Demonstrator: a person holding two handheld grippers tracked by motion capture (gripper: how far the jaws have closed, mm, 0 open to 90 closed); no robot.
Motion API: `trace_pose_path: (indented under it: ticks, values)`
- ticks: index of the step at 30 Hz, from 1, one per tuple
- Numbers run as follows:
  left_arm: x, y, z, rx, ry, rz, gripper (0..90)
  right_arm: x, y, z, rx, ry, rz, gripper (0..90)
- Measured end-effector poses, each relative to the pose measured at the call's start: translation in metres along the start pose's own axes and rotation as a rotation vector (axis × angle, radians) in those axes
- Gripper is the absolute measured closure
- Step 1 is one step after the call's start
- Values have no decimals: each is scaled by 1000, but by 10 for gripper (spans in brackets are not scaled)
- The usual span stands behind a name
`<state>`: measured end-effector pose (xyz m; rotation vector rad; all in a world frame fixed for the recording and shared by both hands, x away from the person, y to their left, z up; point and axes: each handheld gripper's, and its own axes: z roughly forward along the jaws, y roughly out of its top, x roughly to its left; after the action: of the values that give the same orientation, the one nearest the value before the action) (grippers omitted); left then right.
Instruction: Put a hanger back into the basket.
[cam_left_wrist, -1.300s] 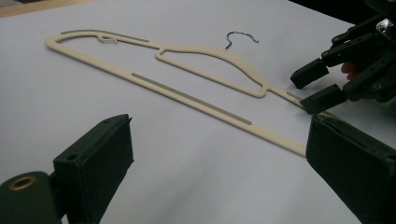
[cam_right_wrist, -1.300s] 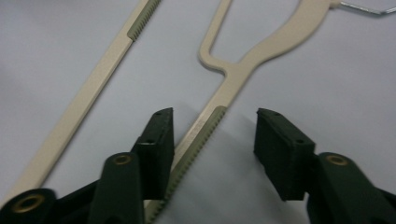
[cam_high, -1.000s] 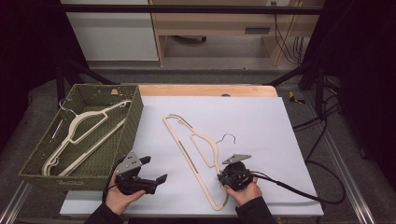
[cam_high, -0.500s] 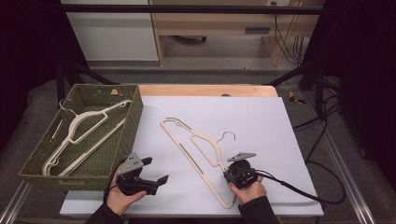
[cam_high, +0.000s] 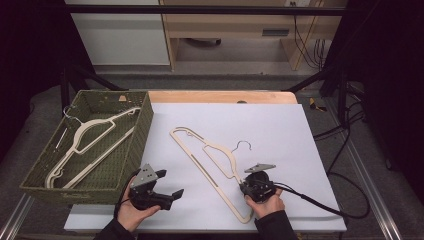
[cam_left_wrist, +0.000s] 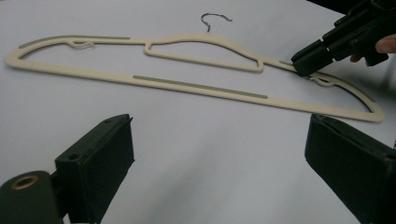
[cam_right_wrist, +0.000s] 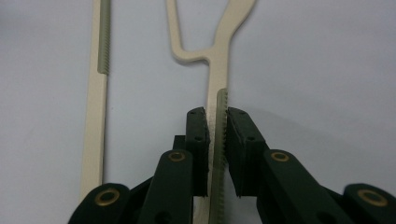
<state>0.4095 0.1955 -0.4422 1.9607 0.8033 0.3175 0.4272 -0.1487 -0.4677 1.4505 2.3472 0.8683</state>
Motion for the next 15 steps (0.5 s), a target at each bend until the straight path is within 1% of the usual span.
trace_pose_path:
  ticks: [1,2,5,7,9,11,14,15]
  values:
    - [0,1,0,-2,-1,-3,79,-1,0,-1,-14,0,0,800]
    - [0,2,1,-3,-1,1,80,-3,1,-1,-11,-6,-19,800]
    - [-1,7,3,-5,0,-1,81,-4,2,-6,-36,-3,-42,801]
    - [-1,12,5,-5,2,5,83,-4,3,-10,-55,9,-63,801]
    - [-1,18,7,-8,5,15,83,-3,3,-14,-72,21,-71,801]
    - [0,25,10,-10,12,22,84,-3,3,-18,-92,26,-90,801]
    - [3,37,18,-16,13,13,87,-3,2,-21,-110,33,-152,802]
    - [3,41,21,-12,9,9,87,-2,2,-21,-112,34,-153,802]
